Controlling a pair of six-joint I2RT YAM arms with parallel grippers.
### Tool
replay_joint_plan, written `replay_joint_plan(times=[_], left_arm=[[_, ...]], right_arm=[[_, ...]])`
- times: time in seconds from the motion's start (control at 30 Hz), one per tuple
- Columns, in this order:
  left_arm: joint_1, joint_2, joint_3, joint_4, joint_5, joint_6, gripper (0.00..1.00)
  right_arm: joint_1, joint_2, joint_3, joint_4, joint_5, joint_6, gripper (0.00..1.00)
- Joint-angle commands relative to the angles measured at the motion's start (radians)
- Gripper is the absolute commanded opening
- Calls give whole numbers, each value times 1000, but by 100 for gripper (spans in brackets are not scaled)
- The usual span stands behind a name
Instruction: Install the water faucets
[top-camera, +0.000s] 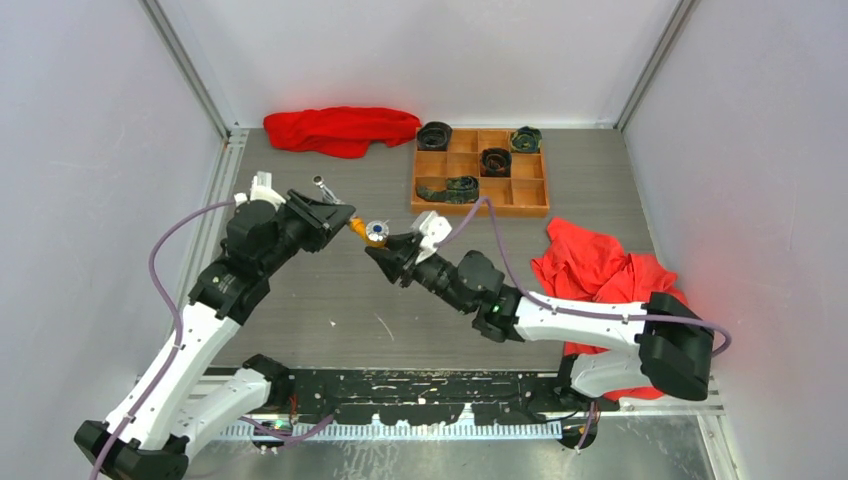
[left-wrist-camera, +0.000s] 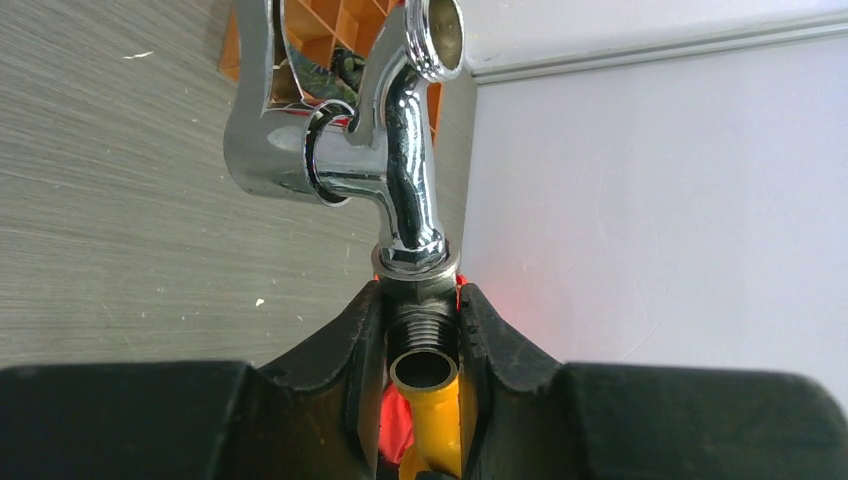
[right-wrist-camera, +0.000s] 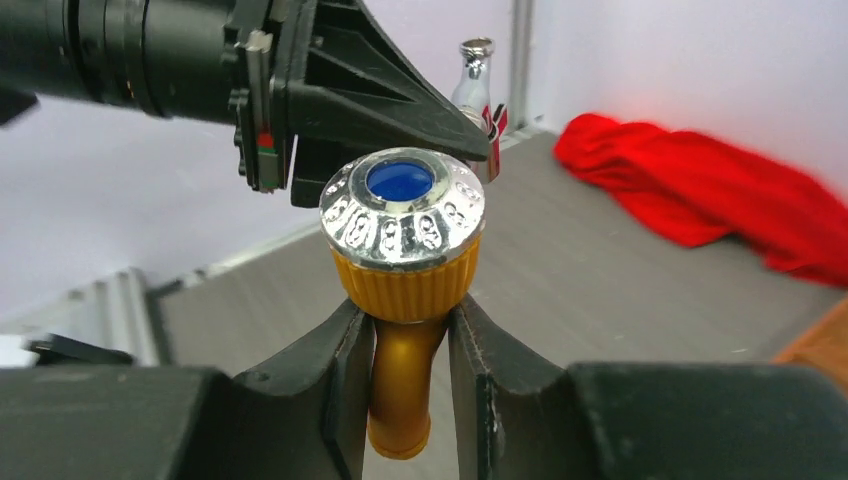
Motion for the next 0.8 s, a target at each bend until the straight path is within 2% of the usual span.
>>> replay_joint_plan(times=[0.0,0.13,0.27,0.3,0.37,0.4,0.5,0.53,0.6,0.73,0.77], left_arm=[[-8,-33,-7,111,51,16,0],[-8,-57,-28,147,31,26,0],[-9,-120,-99,262,-7,25,0],[-8,-133,-111,267,-21,22,0],[-8,-155,-122,265,-43,24,0],[-8,-163,-120,255,-50,24,0],[-9,-162,-91,195,-67,26,0],[-8,-159,-82,177,-69,29,0],[-9,-153,-63,145,-73,28,0],[-8,-128,-13,59,-73,26,0],[-8,-117,6,28,-71,27,0]], right_arm=[[-121,-18,-27,154,-242,562,17],[-245,61,-67,356,-411,1019,17],[-316,214,-78,651,-529,1428,20],[-320,251,-84,732,-535,1489,27],[-323,303,-96,873,-520,1566,58],[-324,315,-108,912,-510,1582,70],[-331,261,-170,860,-490,1516,96],[-331,199,-198,786,-478,1461,100],[-332,64,-241,581,-454,1315,100],[-316,-230,-188,-47,-345,821,100],[-294,-288,-166,-152,-296,656,100]])
